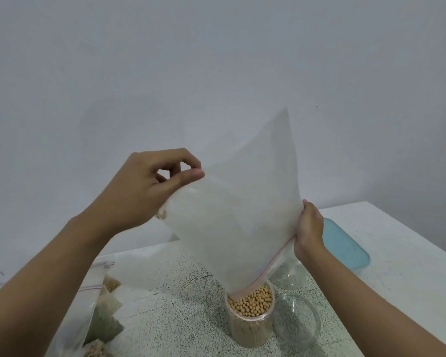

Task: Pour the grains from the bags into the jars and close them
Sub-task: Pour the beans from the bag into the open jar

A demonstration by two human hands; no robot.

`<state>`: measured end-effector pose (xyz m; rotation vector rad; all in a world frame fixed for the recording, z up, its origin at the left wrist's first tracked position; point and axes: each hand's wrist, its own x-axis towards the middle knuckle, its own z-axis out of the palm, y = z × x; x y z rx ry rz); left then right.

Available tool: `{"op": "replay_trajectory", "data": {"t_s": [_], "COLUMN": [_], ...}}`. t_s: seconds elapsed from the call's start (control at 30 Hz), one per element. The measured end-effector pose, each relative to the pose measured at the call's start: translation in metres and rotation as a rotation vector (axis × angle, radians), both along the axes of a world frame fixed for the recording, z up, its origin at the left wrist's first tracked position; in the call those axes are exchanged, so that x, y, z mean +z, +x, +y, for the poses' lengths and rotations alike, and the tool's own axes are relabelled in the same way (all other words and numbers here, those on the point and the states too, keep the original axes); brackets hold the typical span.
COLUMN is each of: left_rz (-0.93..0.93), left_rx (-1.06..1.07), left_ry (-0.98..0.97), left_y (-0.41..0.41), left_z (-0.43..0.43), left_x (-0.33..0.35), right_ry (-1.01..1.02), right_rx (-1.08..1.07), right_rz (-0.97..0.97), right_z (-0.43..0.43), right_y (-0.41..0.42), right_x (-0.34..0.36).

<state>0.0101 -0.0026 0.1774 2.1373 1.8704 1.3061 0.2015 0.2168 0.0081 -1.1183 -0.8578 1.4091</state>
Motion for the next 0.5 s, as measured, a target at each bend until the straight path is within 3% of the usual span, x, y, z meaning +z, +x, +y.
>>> {"op": "replay_trajectory", "data": {"t_s": [0.13,0.23,0.5], "left_rz": [0.007,0.043,-0.061], "left_rx": [0.017,-0.065,0.026], "left_ry": [-0.012,-0.126,-0.068], "left_y": [-0.003,0.000,-0.014], "left_z": [-0.002,0.001,-0.001], "left_x": [0.000,-0.006,-0.012], "right_ry": [0.024,0.017,0.051], "right_rx": [-0.014,-0.019,-0.044], "right_rz": [-0.015,-0.012,-0.009], "right_z": [-0.001,0.000,-0.005], "right_y": [0.000,0.002,0.001], "right_x": [-0.001,-0.002,0.003]}}
